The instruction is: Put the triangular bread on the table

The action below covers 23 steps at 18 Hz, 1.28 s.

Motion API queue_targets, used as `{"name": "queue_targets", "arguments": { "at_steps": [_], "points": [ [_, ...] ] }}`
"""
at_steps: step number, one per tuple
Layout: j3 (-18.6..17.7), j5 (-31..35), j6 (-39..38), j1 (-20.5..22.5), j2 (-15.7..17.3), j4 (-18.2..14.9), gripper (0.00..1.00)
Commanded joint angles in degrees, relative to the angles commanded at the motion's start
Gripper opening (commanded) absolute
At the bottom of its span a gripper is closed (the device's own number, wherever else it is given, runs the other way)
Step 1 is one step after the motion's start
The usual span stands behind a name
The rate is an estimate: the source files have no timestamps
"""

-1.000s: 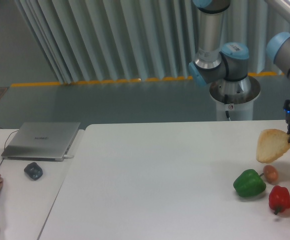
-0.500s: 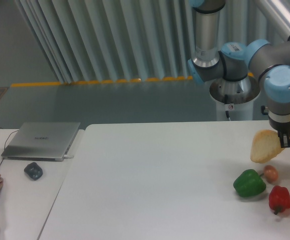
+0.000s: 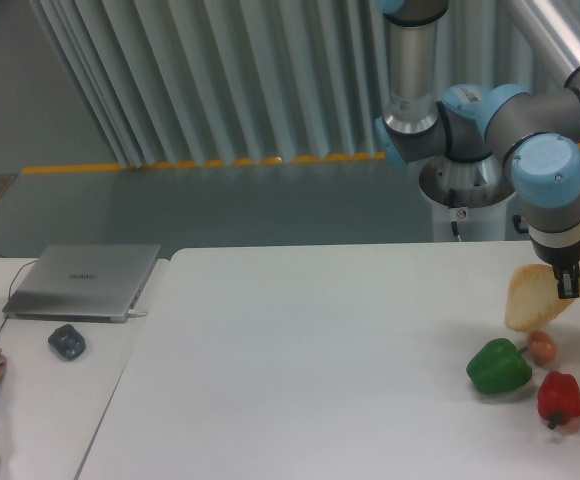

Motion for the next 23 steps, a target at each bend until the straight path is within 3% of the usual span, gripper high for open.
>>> {"name": "queue_targets", "arguments": {
  "at_steps": [12,16,20,23],
  "points": [
    [-0.18,-0.09,-0.70,1.05,0.00,0.27,1.00],
    [-0.79,-0.52,-0.61,2.81,-0.35,6.15,1.00],
    [-0.44,-7.10,-1.49,6.76,-0.09,9.93,1.00],
    [-0.44,-8.35,-3.41,7.91,-0.44,11.96,1.00]
  ]
}}
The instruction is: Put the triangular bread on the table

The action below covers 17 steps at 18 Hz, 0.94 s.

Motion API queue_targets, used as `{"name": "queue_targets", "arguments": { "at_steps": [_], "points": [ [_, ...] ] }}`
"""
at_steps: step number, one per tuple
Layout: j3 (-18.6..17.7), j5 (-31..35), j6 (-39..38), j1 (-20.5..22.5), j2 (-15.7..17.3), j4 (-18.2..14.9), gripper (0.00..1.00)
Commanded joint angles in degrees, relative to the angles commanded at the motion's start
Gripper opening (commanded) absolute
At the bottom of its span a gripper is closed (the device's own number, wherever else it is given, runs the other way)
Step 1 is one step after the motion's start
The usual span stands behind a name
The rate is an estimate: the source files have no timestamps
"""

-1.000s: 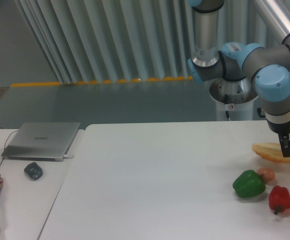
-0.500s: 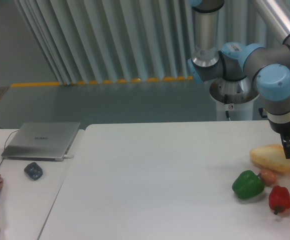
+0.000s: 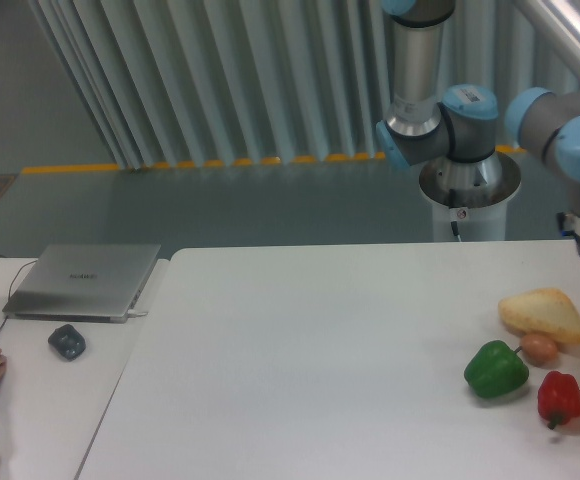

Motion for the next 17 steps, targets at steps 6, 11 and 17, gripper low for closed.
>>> {"name": "queue_targets", "arguments": {
  "at_steps": [6,11,17],
  "points": [
    [0.44,-1.40,-2.30,-1.14,-0.26,0.97,1.00],
    [0.26,-6.84,-2.39,-1.76,-0.26,0.97,1.00],
    [0.09,-8.17,-1.86,-1.67,-0.18,0.97,1.00]
  ]
}}
